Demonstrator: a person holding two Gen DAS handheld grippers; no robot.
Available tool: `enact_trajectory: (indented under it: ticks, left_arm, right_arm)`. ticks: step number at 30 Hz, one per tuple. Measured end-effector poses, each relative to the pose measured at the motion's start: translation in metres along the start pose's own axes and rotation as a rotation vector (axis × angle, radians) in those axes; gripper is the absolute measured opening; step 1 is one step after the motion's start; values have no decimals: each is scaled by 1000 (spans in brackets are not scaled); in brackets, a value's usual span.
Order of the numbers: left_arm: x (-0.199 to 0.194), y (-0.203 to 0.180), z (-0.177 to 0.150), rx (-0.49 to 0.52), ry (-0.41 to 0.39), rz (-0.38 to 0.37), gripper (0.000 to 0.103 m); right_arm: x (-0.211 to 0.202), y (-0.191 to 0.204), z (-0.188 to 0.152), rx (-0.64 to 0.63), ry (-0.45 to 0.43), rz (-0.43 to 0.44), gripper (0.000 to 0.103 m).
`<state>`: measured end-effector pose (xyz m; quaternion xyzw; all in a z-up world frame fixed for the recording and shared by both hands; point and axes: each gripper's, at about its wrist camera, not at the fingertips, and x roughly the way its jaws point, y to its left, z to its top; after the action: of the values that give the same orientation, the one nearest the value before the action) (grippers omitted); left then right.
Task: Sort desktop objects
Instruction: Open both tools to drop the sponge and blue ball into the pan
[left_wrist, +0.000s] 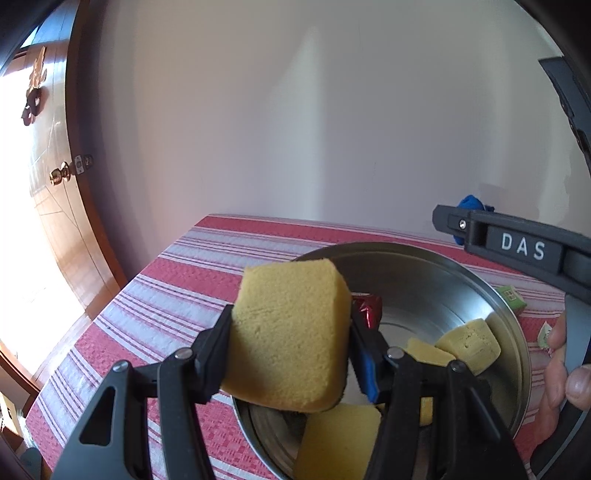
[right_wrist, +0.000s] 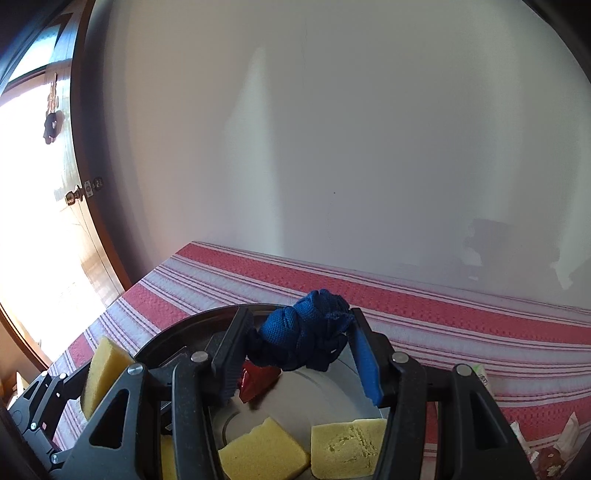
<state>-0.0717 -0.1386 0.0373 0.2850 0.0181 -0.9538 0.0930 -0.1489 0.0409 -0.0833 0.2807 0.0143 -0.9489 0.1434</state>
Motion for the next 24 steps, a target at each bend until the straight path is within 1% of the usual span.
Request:
enact_trajectory:
  ticks: [1, 4, 5, 6, 7, 8, 9, 10, 11, 13, 15, 17, 19, 23, 24]
  left_arm:
    - [2, -1, 1, 1, 7, -7, 57]
    - [9, -2, 1, 12, 38, 5, 57]
    - [11, -3, 1, 15, 49, 8, 59]
    - [12, -3, 1, 15, 50, 4, 62]
    - [12, -4, 0, 11, 51, 4, 65]
    - [12, -3, 0, 7, 51, 6, 76]
    - [11, -3, 0, 0, 47, 10, 89]
    - [9, -2, -1, -8, 42, 10, 96]
    - [7, -1, -1, -18, 33, 8, 103]
    - [3, 0, -1, -39, 9, 0, 103]
    - [3, 0, -1, -43, 10, -1, 103]
    - [2, -1, -1, -42, 10, 13, 103]
    - [1, -3, -2, -40, 10, 29, 103]
    - [-3, -8, -4, -44, 6, 23, 103]
    - [-5, -9, -4, -44, 3, 27, 103]
  right_arm:
    - [3, 1, 0, 3, 8, -3, 55]
    - [10, 0, 0, 26, 38, -6, 56]
    - [13, -1, 0, 35, 56, 0, 56]
    - [16, -2, -1, 43, 72, 18, 59]
    - [16, -3, -1, 53, 81, 40, 65]
    - [13, -5, -3, 69, 69, 54, 69]
    - [10, -6, -4, 78, 55, 53, 81]
    - [5, -9, -4, 87, 30, 48, 90]
    - [-3, -12, -6, 100, -8, 40, 91]
    - [-15, -16, -9, 111, -58, 49, 92]
    - [-27, -20, -14, 114, -112, 60, 92]
    - [-39, -22, -20, 112, -170, 35, 92]
    - [-51, -28, -26, 120, -220, 16, 96]
    - [-73, -42, -39, 139, -323, -29, 101]
    - [-76, -44, -39, 140, -337, -38, 102]
